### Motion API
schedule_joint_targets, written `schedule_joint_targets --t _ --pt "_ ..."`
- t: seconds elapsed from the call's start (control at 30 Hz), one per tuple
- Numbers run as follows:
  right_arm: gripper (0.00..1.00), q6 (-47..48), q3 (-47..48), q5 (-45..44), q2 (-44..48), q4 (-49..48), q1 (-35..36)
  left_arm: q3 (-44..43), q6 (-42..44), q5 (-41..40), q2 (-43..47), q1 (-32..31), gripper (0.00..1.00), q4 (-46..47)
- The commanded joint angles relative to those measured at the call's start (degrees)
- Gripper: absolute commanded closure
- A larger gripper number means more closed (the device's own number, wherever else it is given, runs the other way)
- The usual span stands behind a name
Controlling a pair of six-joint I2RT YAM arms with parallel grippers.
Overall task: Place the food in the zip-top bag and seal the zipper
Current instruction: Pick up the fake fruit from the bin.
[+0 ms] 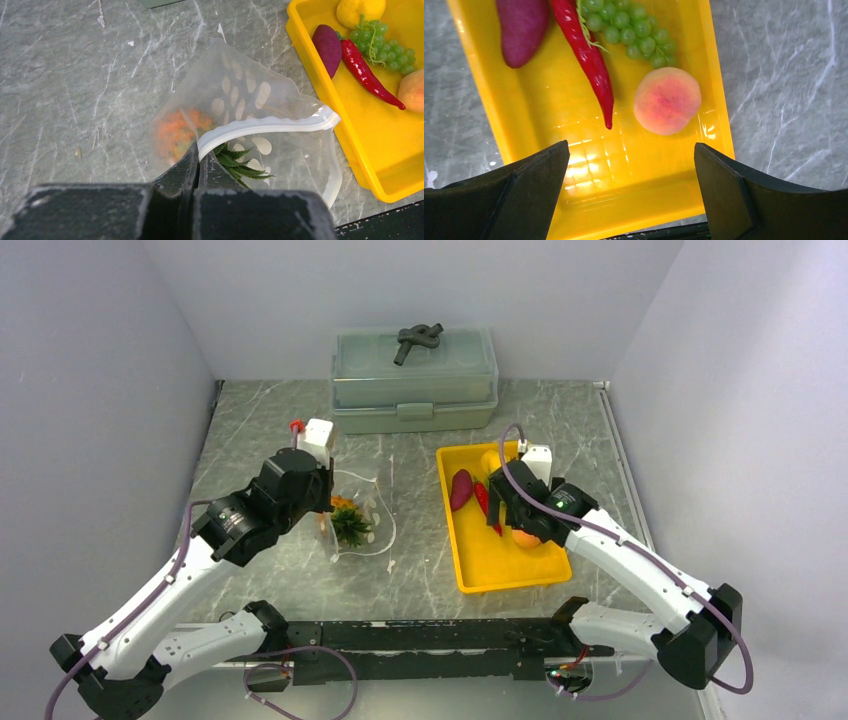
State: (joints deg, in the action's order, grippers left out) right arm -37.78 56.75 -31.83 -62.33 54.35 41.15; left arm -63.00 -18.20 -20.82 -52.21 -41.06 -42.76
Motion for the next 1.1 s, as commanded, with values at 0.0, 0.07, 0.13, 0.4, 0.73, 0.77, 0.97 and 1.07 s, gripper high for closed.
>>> schedule_joint_targets --t 0.0,0.07,0.13,0.4,0.73,0.77,0.97,1.07 --pt "0.0 -1.2 -2.7 3.1 1.7 -2.6 -2.8 -0.1 0.7 0.8 1.4 0.2 1.0 1.0" --pt "0.0 -1.2 -4.4 4.4 1.9 -4.2 -4.3 -0.1 0.6 1.0 1.4 0.2 1.0 1.0" --pt "0.0 -0.8 -5.8 5.9 1.5 -5.7 -6.1 -0.1 0.6 1.1 1.3 0.2 1.0 1.0" --pt "0.0 -1.0 -9.3 5.1 -2.9 -9.8 -12.7 0.1 0.5 1.2 1.4 0.2 1.0 0.8" --pt "0.0 -2.5 -14.1 11.7 -5.1 -17.2 -18.4 0.0 0.6 1.0 1.1 0.2 1.0 0.7" --pt "0.0 -2.7 -14.3 12.0 -5.1 -17.8 -18.7 0.0 0.7 1.0 1.2 0.2 1.0 0.7" --pt "0.0 -3.7 -15.4 12.1 -7.0 -19.7 -20.2 0.1 0.7 0.8 1.3 0.2 1.0 0.7" --pt "0.0 -3.7 -15.8 12.0 -8.1 -20.9 -20.7 0.0 0.7 1.0 1.3 0.2 1.0 0.7"
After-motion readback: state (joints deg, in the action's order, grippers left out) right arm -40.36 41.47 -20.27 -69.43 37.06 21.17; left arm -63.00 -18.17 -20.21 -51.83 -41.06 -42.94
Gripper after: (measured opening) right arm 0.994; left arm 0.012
